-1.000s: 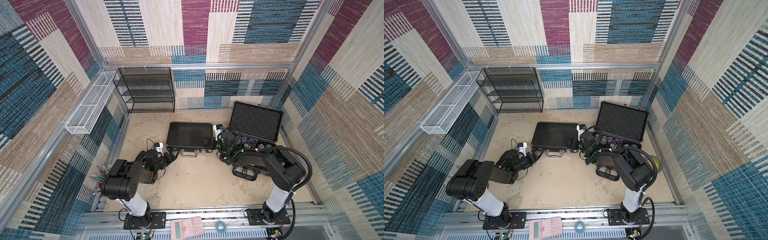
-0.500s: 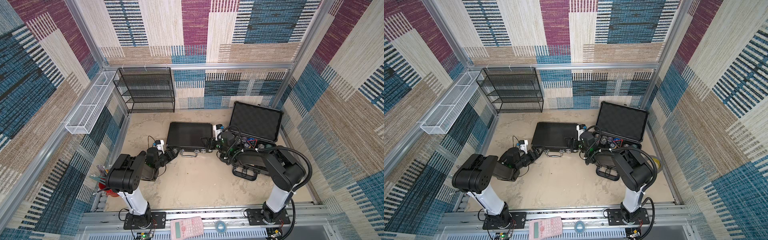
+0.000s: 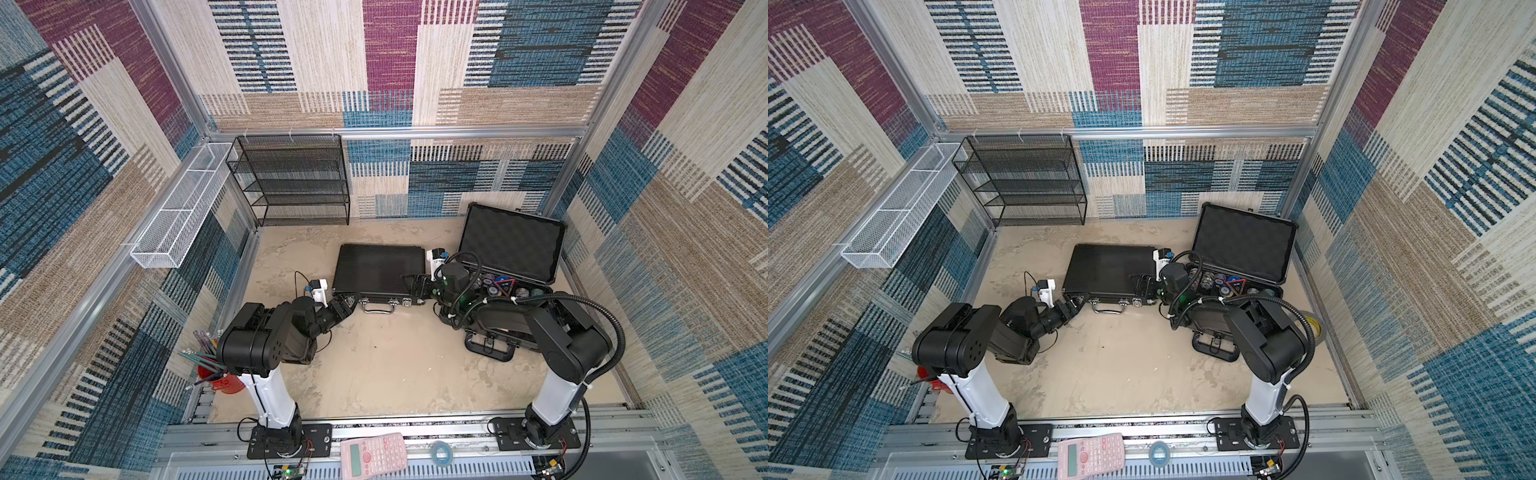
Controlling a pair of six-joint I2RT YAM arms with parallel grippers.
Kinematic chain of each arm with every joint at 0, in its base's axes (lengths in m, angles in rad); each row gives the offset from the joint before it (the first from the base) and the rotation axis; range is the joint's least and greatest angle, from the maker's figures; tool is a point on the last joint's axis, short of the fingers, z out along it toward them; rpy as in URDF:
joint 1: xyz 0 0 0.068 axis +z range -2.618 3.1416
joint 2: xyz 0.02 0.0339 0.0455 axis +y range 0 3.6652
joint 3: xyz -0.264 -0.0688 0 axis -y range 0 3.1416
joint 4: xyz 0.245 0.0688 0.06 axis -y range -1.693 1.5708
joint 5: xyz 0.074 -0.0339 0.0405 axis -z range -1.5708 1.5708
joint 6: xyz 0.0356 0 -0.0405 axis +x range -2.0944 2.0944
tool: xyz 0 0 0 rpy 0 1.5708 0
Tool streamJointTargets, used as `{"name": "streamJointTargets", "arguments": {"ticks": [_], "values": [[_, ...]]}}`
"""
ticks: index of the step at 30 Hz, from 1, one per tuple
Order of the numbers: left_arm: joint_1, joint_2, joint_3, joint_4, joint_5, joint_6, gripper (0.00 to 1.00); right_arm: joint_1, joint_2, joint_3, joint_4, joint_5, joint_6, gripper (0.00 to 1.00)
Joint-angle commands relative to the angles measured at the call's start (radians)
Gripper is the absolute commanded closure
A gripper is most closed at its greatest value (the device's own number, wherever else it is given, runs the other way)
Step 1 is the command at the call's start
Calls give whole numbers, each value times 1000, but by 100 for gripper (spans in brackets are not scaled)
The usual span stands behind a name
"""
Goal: Open the poker set cases
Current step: Open the fastener on the poker set case.
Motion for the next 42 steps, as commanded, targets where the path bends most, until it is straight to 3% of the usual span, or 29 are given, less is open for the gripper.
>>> {"name": "streamJointTargets", "arguments": {"ticks": [1, 19, 30, 42], "values": [[0, 27, -19, -169, -15, -4, 15, 0, 5, -4, -146, 25, 4, 19], [3, 84, -67, 49, 40, -102, 19, 0, 21, -3, -162, 36, 1, 19], [12, 100, -62, -18, 18, -79, 18, 1, 24, 5, -171, 35, -2, 19], [15, 110, -57, 60, 112, -112, 23, 3, 25, 10, -175, 34, -2, 19]]}}
